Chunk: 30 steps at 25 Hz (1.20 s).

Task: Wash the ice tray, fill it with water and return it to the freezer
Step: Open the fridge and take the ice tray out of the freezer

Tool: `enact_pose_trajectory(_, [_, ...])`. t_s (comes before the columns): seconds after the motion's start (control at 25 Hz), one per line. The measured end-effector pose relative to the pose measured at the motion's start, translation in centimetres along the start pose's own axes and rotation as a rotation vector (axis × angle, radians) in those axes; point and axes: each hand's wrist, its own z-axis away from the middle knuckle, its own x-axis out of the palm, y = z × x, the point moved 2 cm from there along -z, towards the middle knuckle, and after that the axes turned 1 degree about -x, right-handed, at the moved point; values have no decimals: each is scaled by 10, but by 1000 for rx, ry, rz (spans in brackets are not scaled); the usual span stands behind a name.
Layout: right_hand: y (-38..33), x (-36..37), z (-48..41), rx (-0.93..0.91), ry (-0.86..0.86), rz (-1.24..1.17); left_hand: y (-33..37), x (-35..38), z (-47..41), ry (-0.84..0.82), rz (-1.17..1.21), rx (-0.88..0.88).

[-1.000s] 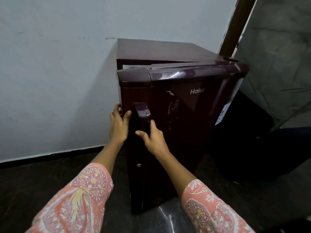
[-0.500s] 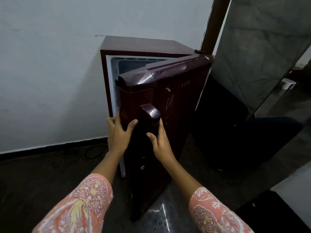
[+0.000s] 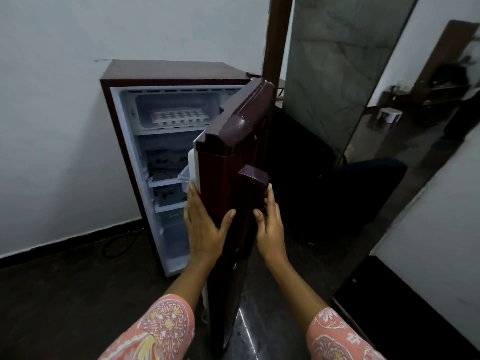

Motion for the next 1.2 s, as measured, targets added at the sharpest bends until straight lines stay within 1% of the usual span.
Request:
enact_pose_trajectory(0.08, [7,-17,10,14,50,46,14,12,11,-37,-43,80])
enact_pose_trajectory(0.16, [16,-29,18,-22,106,194,26,24,22,-77,-77,146])
enact_pose_trajectory(0.24, [22,-39,24,-57,193,306,36,37,31,-117,-106,196])
enact_pose_trajectory(0.36, [28,-56,30,-62,310,410,52,53,40,-144,-172,268])
enact_pose_trajectory(0.52, [33,-78,35,-92,299,563,68,69,44,-178,-273,372])
enact_pose_trajectory(0.6, [34,-90,35,-86,306,613,73,75,43,-165,-345,425])
enact_pose_trajectory(0.68, [35,-100,35,-70,309,608,76,77,40,-142,-375,443])
enact_pose_trajectory(0.8, [32,-112,34,-26,265,529,80,79,34,-142,-390,418])
enact_pose_trajectory(0.92, [31,-122,30,49,259,502,82,85,29,-169,-435,414])
enact_pose_trajectory(1.08, [33,-134,21,109,279,465,85,96,29,-237,-459,475])
enact_pose_trajectory(1.2, [37,-142,15,146,288,432,94,101,28,-251,-459,496])
